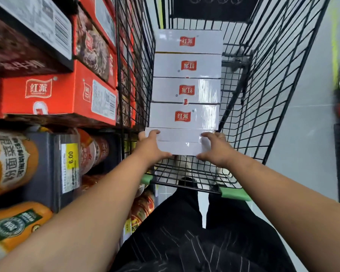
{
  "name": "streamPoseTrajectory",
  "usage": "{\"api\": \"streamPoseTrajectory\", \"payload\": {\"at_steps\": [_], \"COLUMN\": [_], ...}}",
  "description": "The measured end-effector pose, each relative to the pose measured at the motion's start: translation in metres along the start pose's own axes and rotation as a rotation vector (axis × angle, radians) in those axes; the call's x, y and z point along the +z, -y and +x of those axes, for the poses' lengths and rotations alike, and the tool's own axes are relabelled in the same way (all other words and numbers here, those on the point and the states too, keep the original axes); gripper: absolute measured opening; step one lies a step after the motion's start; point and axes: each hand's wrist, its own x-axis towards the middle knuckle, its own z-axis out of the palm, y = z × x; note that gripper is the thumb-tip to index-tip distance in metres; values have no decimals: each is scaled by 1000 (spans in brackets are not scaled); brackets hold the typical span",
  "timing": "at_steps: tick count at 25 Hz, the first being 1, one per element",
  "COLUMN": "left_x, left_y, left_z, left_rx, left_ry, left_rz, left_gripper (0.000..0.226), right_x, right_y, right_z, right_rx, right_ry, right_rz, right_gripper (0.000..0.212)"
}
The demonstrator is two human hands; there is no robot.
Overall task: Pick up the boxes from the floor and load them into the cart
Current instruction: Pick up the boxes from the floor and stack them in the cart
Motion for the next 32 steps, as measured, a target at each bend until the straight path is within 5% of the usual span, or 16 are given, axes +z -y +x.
{"api": "streamPoseTrajectory", "payload": {"at_steps": [11, 18, 32], "left_x": [-41, -17, 262], "left_y": [-130, -251, -369], "left_z": [-60, -157, -452], "left_rx": [630, 1027, 1705], "left_ry": [-269, -253, -30], "left_rz": [390, 442, 698], "left_gripper": [94, 97, 98], "right_x": [-79, -117, 2], "right_y": [0, -69, -346], "right_z": [-104, -228, -559], "right_rx": [-156, 6, 442], "right_ry": [-454, -825, -1320], "right_rz": [-124, -54, 350], "right_gripper": [93, 99, 104]}}
